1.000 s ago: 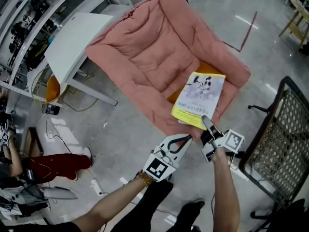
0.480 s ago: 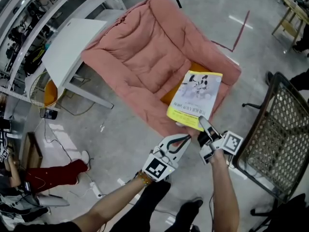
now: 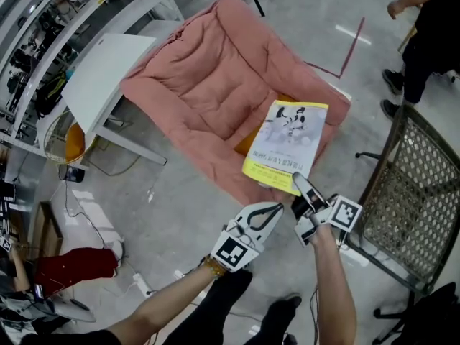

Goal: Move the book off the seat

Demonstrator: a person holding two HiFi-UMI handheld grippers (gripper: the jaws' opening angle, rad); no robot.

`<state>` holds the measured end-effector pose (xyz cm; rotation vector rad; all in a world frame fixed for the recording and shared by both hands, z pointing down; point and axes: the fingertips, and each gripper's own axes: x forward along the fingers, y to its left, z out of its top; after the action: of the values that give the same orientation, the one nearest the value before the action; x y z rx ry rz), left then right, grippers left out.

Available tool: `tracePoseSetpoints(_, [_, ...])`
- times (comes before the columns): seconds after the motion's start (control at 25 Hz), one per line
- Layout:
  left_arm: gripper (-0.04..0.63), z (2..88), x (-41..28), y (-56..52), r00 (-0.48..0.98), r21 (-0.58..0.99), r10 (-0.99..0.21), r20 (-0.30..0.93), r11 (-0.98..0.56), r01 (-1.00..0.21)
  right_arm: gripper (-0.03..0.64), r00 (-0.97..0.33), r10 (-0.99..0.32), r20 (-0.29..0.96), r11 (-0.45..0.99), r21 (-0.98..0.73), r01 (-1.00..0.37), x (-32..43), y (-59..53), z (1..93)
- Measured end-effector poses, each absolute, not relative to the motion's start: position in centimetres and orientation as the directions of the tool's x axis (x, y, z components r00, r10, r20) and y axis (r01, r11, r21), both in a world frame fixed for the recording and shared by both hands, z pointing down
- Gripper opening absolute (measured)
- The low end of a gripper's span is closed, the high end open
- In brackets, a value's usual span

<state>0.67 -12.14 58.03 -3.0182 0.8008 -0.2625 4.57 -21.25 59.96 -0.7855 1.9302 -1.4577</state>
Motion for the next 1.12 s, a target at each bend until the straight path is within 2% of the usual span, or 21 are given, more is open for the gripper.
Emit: tracePoseSetpoints(1.12, [0.000,56.9,4.8,-8.9,0.891,-0.074,-0.429,0.146,-0.903,-0.423,0.078,-0.599,-0.786,-0.155,0.267,-0.958,-0.103,9.5,-16.8,56.2])
